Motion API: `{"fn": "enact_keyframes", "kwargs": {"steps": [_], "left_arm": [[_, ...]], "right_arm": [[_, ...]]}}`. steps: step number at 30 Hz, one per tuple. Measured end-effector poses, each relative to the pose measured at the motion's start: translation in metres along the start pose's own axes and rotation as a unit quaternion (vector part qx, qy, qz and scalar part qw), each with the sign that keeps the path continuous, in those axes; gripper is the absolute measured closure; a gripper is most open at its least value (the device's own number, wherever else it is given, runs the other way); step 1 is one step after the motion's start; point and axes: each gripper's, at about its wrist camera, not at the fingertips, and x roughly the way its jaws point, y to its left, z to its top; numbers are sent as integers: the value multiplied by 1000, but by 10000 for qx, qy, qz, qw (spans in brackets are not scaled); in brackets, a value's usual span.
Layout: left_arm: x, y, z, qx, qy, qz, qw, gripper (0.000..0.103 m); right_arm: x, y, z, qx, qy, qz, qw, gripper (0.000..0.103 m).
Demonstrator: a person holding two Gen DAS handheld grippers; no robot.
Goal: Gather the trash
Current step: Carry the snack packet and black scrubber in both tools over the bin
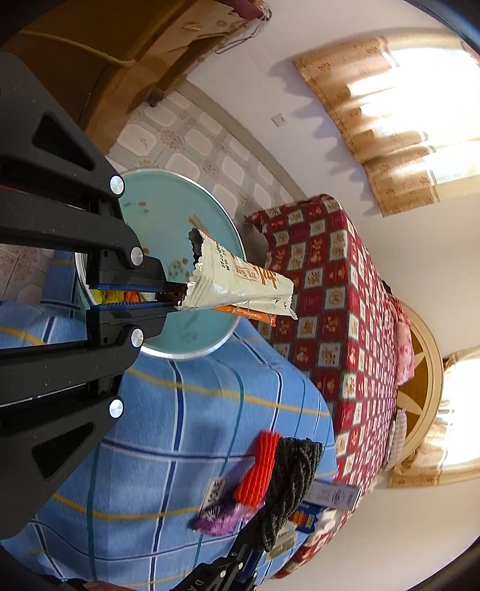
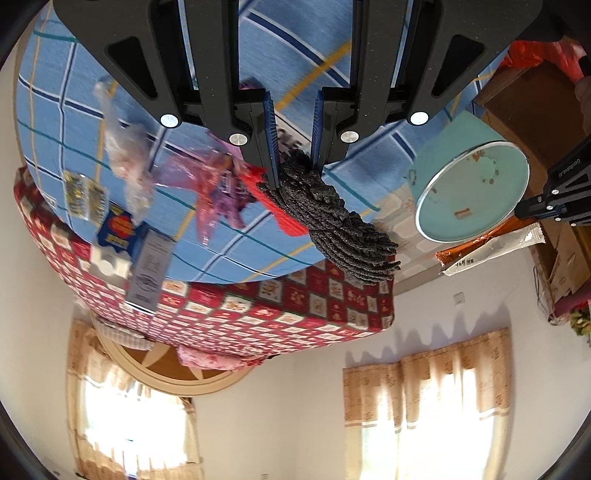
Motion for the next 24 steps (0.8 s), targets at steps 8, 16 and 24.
{"fn": "enact_keyframes", "kwargs": {"steps": [8, 16, 24], "left_arm": [[7, 23, -9, -148, 91, 138, 9998, 99], [15, 43, -14, -269, 158, 280, 9991, 99], [22, 58, -21, -353, 235, 444, 9981, 99]], "right_arm": [[18, 29, 10, -270, 50, 115, 9996, 86], [37, 54, 18, -542, 132, 231, 9982, 86], [49, 74, 20, -756, 188, 322, 9964, 86]]}}
